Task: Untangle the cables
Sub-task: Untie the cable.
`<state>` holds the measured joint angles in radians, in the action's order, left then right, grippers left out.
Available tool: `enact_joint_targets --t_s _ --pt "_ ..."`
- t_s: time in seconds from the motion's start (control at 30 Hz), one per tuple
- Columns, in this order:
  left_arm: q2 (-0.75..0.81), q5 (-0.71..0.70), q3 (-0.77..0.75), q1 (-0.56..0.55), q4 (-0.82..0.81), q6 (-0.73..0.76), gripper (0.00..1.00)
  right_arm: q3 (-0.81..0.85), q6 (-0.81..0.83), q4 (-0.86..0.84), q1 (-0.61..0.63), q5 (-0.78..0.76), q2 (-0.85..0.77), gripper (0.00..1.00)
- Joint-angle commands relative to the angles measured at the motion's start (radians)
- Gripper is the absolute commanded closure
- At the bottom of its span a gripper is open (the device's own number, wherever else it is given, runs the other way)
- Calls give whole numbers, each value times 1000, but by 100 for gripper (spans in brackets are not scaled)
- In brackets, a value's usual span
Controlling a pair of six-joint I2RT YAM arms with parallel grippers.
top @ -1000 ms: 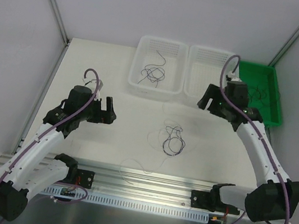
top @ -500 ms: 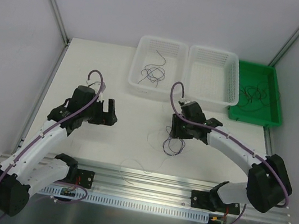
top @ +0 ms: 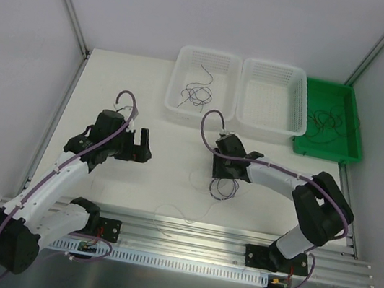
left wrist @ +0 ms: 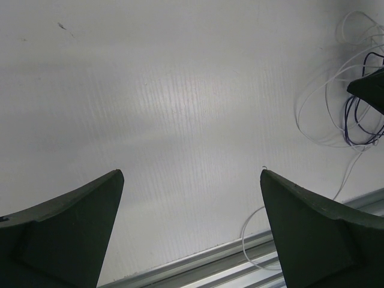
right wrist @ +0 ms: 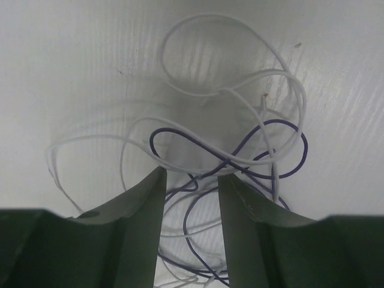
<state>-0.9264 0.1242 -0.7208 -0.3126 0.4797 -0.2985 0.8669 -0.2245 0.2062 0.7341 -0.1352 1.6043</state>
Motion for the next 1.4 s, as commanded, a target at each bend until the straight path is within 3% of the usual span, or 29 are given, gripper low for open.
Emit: enact_joint_targets --t_s 0.0,0.07,0.27,0.33,0.5,0.8,1.0,1.1,1.27,1.37 --pt "-9 28 -5 7 -1 13 1 24 -18 -33 10 -53 29 58" --pt "-14 32 -5 7 -1 13 1 26 0 -60 22 -43 43 61" --pt "-23 72 -5 6 -6 16 1 72 40 -54 27 -49 14 94" --pt "-20 95 -3 6 -15 10 1 87 48 -21 28 -61 -19 99" --pt "0 160 6 -14 -75 -78 1 124 68 65 27 -96 -188 99" --pt "-2 12 167 -338 -401 -365 1 171 111 246 28 -242 -455 99" --pt "-113 -144 141 -551 -538 -380 1 216 119 308 28 -256 -576 99" --pt "-167 -208 144 -608 -657 -367 1 210 117 314 27 -247 -596 99" --pt "-210 -222 239 -611 -1058 -445 2 140 99 283 27 -190 -639 99" --pt "-271 -213 219 -612 -1165 -464 3 121 91 268 28 -169 -652 99"
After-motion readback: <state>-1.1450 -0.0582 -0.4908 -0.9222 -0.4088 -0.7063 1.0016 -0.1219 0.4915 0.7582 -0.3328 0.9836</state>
